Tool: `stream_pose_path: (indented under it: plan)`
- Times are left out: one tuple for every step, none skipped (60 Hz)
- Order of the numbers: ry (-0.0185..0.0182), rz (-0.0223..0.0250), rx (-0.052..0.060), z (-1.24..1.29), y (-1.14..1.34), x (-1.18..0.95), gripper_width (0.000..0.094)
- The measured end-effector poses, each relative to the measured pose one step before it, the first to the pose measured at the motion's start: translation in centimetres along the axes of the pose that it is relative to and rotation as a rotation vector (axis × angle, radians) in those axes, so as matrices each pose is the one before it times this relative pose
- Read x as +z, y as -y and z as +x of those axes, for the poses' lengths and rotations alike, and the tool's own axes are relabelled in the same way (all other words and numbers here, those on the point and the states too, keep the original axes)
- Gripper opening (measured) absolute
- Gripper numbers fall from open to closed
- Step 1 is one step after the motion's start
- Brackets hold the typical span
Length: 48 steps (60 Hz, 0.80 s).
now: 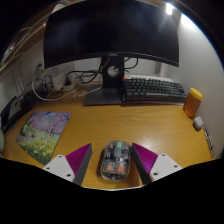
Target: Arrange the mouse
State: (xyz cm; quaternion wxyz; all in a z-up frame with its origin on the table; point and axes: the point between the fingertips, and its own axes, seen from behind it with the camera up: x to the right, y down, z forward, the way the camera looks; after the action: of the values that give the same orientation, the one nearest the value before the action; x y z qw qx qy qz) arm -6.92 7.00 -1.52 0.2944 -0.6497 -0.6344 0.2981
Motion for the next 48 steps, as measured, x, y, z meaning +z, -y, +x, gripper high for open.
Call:
stream_pose_path:
  plan:
    - [-0.00310,-0.00099,-0.0026,-0.054,0.019,0.072,0.0798]
    - [-0.00228,-0.00049,-0.0044,-0.002,0.019,0.049,0.0772]
    - [-0.00337,-0.00063,-0.0047,0.004,-0.002,0.063,0.0768]
    - [0.00273,-0.00458,-0.0074,0.256,0.101,-0.051,0.0726]
    - [-0.00447,0.00298,-0.0033,-0.131,-0.053,0.010,0.0705]
    - [0.00098,0.00199,-0.0022,-0.128,-0.024,0.011,0.0688]
    - [0.00221,0.00191,-0.0013,-0.153,-0.014,0.041,0.0679]
    - [0.00218,0.00219,-0.0021,-0.128,0.003,0.012,0.0662]
    - [0.00122,0.00212,-0.0028,-0.102,-0.006,0.012,0.0638]
    - [-0.00019,0.00204,-0.0034,-0.072,-0.008,-0.007,0.0573]
    - [0.00043,0.00230,-0.0035,-0.051,-0.012,-0.019,0.0508]
    - [-0.00225,0.00079,-0.0025,-0.041,-0.033,-0.035,0.0492]
    - [-0.00428,0.00012,-0.0026,0.024,-0.035,-0.020,0.0492]
    - [-0.00331,0.00027,-0.0017,0.006,-0.008,0.001,0.0486]
    - [-0.00301,-0.00123,-0.0009,-0.004,-0.002,-0.003,0.0478]
    - [-0.00257,-0.00129,-0.0013,0.006,0.001,-0.010,0.0459]
    - [-0.00278,-0.00233,-0.0015,-0.012,0.004,-0.004,0.0449]
    - [0.00029,-0.00460,-0.0015,0.114,0.063,-0.023,0.0437]
    - [-0.00285,-0.00185,0.0028,0.002,0.026,-0.023,0.0428]
    - [-0.00503,0.00102,0.0064,-0.084,0.032,0.007,0.0417]
    - [-0.00261,-0.00250,0.0055,0.011,0.036,-0.017,0.0409]
    - [-0.00340,-0.00488,0.0053,0.001,-0.014,-0.020,0.0403]
    - [-0.00299,-0.00833,0.0033,0.148,0.024,-0.076,0.0398]
    - [-0.00946,-0.00455,0.0062,-0.052,-0.021,-0.095,0.0396]
    - [-0.00569,-0.00435,0.0036,0.015,0.119,-0.174,0.0394]
    - [-0.00168,0.00274,0.0047,-0.115,0.307,-0.226,0.0393]
    - [0.00128,0.00742,0.0048,-0.191,0.456,-0.273,0.0393]
    - [0.00300,0.00451,0.0005,-0.169,0.490,-0.404,0.0393]
    - [0.00103,0.00601,-0.0006,-0.249,0.522,-0.310,0.0393]
    - [-0.00043,0.00512,-0.0018,-0.275,0.559,-0.336,0.0393]
    - [-0.00136,0.00506,-0.0028,-0.279,0.618,-0.354,0.0393]
    - [-0.00083,0.00638,-0.0017,-0.332,0.639,-0.344,0.0392]
    - [0.00287,0.00800,0.0016,-0.460,0.719,-0.349,0.0392]
    - [0.00626,0.00980,0.0046,-0.636,0.726,-0.370,0.0392]
    - [0.01050,0.00657,0.0021,-0.674,0.849,-0.275,0.0391]
    - [0.00964,0.00862,0.0029,-0.711,0.694,-0.350,0.0392]
    - [0.00821,0.00750,0.0006,-0.725,0.726,-0.265,0.0391]
    - [0.00550,0.00705,0.0015,-0.719,0.719,-0.209,0.0390]
    - [0.00560,0.00747,0.0022,-0.737,0.701,-0.160,0.0391]
    - [0.00671,0.00703,0.0032,-0.809,0.661,-0.134,0.0392]
    - [0.00907,0.00461,0.0032,-0.879,0.608,-0.079,0.0391]
    - [0.01269,-0.00183,0.0051,-0.843,0.701,-0.038,0.0390]
    - [0.01162,0.00187,0.0060,-0.981,0.504,-0.005,0.0389]
    - [0.01192,0.00055,0.0074,-0.991,0.401,0.078,0.0389]
    - [0.01191,-0.00050,0.0061,-0.987,0.351,0.111,0.0389]
    - [0.01111,-0.00116,0.0039,-1.005,0.277,0.152,0.0389]
    - [0.00972,-0.00144,0.0020,-0.953,0.199,0.228,0.0389]
    - [0.00913,-0.00436,0.0004,-0.929,0.156,0.156,0.0389]
